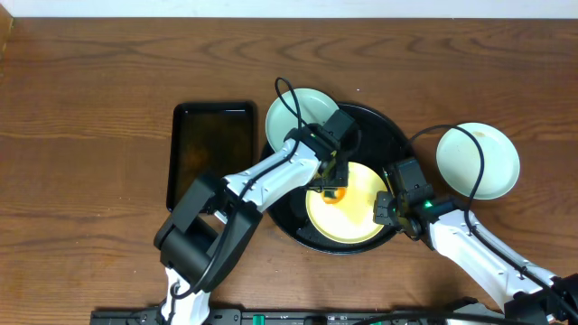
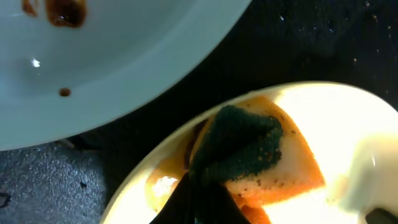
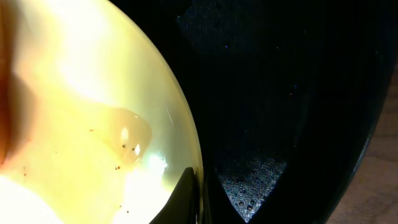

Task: Clean dirty plates on tray and stack at the side
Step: 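Scrub the yellow plate with the sponge in the left gripper, then return the sponge to the black tray with the left gripper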

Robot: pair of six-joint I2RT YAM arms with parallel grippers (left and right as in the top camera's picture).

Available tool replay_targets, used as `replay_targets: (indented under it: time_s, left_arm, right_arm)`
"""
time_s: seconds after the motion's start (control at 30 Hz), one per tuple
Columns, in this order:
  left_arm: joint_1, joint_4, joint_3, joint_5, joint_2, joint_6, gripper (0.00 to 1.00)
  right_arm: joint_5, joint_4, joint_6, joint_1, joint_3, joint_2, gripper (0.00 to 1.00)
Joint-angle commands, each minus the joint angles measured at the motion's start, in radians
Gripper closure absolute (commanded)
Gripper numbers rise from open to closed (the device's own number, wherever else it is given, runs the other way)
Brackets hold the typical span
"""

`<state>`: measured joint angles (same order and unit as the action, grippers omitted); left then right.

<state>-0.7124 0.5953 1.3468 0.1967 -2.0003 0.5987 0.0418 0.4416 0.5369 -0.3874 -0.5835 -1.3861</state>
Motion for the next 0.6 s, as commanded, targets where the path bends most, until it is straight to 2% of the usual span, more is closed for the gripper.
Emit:
replay_targets:
  time_s: [0.0, 0.13, 0.3, 0.43, 0.57]
  left_arm:
    - [0.017, 0.037, -0.021, 0.007, 0.09, -0.072, 0.92]
    - [0.016, 0.078, -0.021, 0.001, 0.211, -0.132, 0.92]
    - [0.035, 0.145, -0.021, -0.111, 0.312, -0.146, 0.92]
    - [0.069, 0.188, -0.021, -0.189, 0.336, -0.146, 0.92]
    - [0.138, 0.207, -0.021, -0.195, 0.335, -0.151, 0.93]
  right_arm:
    - [0.037, 0.023, -0.018, 0.001, 0.01, -0.002, 0.99]
    - [0.037, 0.016, -0.018, 0.001, 0.01, -0.002, 0.98]
    - [0.036, 0.013, -0.018, 0.001, 0.01, -0.002, 0.96]
    - [0.037, 0.014, -0.018, 0.001, 0.01, -0.002, 0.95]
    - [0.036, 0.015, -0.018, 0.001, 0.01, -0.002, 0.94]
